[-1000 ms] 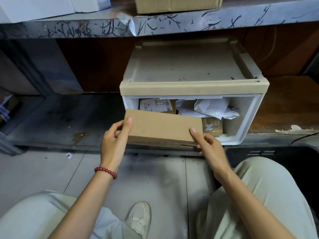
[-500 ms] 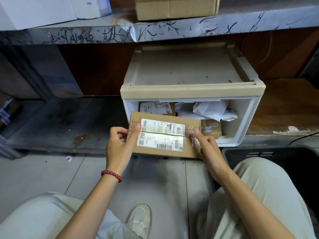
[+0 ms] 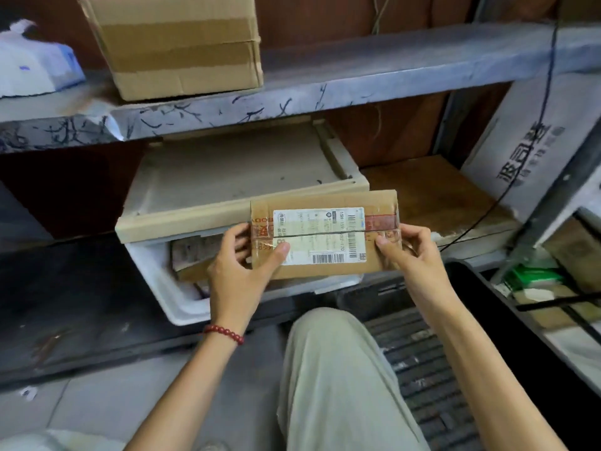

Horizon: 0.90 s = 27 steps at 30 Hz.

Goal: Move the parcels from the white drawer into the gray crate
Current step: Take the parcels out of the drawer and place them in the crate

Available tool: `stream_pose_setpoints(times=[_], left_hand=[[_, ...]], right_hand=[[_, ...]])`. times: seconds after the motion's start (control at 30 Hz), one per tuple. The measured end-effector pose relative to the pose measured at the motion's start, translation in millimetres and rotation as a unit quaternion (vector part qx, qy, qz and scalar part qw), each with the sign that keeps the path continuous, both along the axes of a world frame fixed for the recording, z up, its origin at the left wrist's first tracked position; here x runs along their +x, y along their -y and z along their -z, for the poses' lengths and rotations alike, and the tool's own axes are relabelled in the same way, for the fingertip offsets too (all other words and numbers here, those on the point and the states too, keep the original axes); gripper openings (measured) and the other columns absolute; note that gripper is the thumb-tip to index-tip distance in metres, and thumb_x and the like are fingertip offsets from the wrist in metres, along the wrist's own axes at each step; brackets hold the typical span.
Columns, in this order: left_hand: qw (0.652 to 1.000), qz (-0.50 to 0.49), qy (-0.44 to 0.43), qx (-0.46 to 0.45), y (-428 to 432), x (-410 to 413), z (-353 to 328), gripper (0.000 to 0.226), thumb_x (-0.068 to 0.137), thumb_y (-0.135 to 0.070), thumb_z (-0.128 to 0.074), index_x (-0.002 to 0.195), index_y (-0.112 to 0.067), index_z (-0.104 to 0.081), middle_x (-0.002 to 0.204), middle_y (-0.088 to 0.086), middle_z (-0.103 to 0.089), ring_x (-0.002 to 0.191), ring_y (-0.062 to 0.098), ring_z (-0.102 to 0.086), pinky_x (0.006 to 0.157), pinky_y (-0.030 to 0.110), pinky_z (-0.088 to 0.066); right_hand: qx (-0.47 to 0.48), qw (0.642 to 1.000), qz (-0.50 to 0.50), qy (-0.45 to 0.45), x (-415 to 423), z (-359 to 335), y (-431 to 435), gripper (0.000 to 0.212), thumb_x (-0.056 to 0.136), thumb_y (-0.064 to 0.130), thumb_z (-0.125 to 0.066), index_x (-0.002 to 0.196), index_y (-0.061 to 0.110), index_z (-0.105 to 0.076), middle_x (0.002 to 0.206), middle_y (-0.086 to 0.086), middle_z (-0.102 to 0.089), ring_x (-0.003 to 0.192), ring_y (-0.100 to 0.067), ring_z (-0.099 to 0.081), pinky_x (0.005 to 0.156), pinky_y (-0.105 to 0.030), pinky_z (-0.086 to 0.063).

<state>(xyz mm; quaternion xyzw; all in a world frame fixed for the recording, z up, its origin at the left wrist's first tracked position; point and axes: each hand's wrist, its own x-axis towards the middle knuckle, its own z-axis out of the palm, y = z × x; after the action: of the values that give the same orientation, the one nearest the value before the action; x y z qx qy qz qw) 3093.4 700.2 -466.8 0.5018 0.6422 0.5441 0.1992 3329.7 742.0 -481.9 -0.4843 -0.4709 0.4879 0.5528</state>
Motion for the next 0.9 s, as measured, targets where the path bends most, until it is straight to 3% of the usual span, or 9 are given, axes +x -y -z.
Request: stream_pose_setpoints(times=[0.2,0.3,0.43,0.53,0.6,0.67,0.73,0.8,0.9], left_hand=[[0.980,0.157,-0.097,-0.069,-58.0,81.7,1.3,0.055,0.077,-0.044,-0.075,0.123,-0.027,-0.051,0.121,-0.009,-0.062,0.108,0.007,-0.055,0.091,0.031,-0.049],[0.956,0.228,-0.135,-0.123,-80.8,128.5,20.7,0.055,0.078,-0.039,-0.075,0.125,-0.023,-0.053,0.121,-0.003,-0.064,0.103,0.011,-0.057,0.089,0.027,-0.046],[0.914,0.290,-0.204,-0.198,-99.0,175.3,68.4,0.060,0.072,-0.045,-0.077,0.123,-0.019,-0.061,0.118,0.001,-0.063,0.109,0.019,-0.059,0.093,0.032,-0.047],[0.887,0.318,-0.220,-0.254,-101.8,195.4,109.6,0.059,0.070,-0.042,-0.079,0.122,-0.019,-0.063,0.119,0.003,-0.064,0.108,0.023,-0.059,0.095,0.038,-0.049],[0.873,0.325,-0.227,-0.285,-99.3,202.7,136.5,0.059,0.069,-0.036,-0.081,0.121,-0.016,-0.063,0.118,0.005,-0.065,0.106,0.024,-0.061,0.092,0.037,-0.050],[0.855,0.322,-0.238,-0.330,-91.8,208.0,158.7,0.074,0.065,-0.034,-0.084,0.130,-0.015,-0.054,0.124,0.008,-0.061,0.113,0.026,-0.058,0.096,0.038,-0.048],[0.834,0.326,-0.248,-0.371,-82.1,210.8,178.1,0.101,0.062,-0.031,-0.086,0.146,-0.019,-0.030,0.136,0.010,-0.048,0.126,0.030,-0.047,0.105,0.044,-0.040],[0.816,0.342,-0.245,-0.396,-73.9,211.5,194.9,0.116,0.061,-0.028,-0.088,0.150,-0.026,-0.014,0.141,0.012,-0.042,0.131,0.031,-0.039,0.110,0.049,-0.032],[0.793,0.361,-0.230,-0.434,-76.1,209.2,214.1,0.119,0.062,-0.020,-0.089,0.151,-0.020,-0.011,0.144,0.010,-0.042,0.134,0.029,-0.038,0.111,0.039,-0.030]], right_hand=[[-0.049,0.989,0.140,-0.026,88.5,29.3,19.5,0.035,0.085,0.013,-0.071,0.112,0.017,-0.049,0.110,-0.003,-0.066,0.093,-0.006,-0.066,0.068,-0.014,-0.052],[-0.091,0.979,0.182,-0.014,123.5,63.1,35.2,0.044,0.084,0.014,-0.073,0.119,0.008,-0.047,0.113,-0.013,-0.065,0.088,-0.007,-0.065,0.062,-0.012,-0.050],[-0.161,0.959,0.234,-0.012,150.8,116.0,60.3,0.055,0.083,0.014,-0.074,0.127,0.005,-0.043,0.125,-0.013,-0.059,0.106,-0.016,-0.063,0.077,-0.019,-0.054],[-0.198,0.948,0.249,-0.027,155.0,146.9,76.5,0.069,0.083,0.008,-0.073,0.138,0.008,-0.031,0.126,-0.001,-0.052,0.098,-0.004,-0.059,0.085,-0.024,-0.053],[-0.223,0.940,0.255,-0.038,156.1,170.2,86.1,0.071,0.083,0.004,-0.071,0.140,0.009,-0.030,0.128,-0.002,-0.051,0.101,-0.005,-0.059,0.085,-0.023,-0.054],[-0.251,0.929,0.267,-0.047,155.6,194.7,91.5,0.070,0.083,0.003,-0.071,0.140,0.011,-0.031,0.135,-0.005,-0.051,0.114,-0.015,-0.057,0.096,-0.036,-0.052],[-0.272,0.921,0.271,-0.058,154.1,214.9,91.6,0.070,0.084,0.004,-0.070,0.141,0.015,-0.031,0.138,-0.005,-0.051,0.120,-0.020,-0.056,0.103,-0.045,-0.047],[-0.295,0.913,0.272,-0.070,155.5,230.9,87.4,0.071,0.083,0.004,-0.071,0.142,0.018,-0.033,0.138,-0.004,-0.052,0.120,-0.020,-0.056,0.104,-0.044,-0.046],[-0.309,0.910,0.273,-0.044,162.3,245.2,76.8,0.077,0.079,0.001,-0.074,0.143,0.022,-0.038,0.139,-0.002,-0.049,0.123,-0.022,-0.053,0.101,-0.041,-0.047]])
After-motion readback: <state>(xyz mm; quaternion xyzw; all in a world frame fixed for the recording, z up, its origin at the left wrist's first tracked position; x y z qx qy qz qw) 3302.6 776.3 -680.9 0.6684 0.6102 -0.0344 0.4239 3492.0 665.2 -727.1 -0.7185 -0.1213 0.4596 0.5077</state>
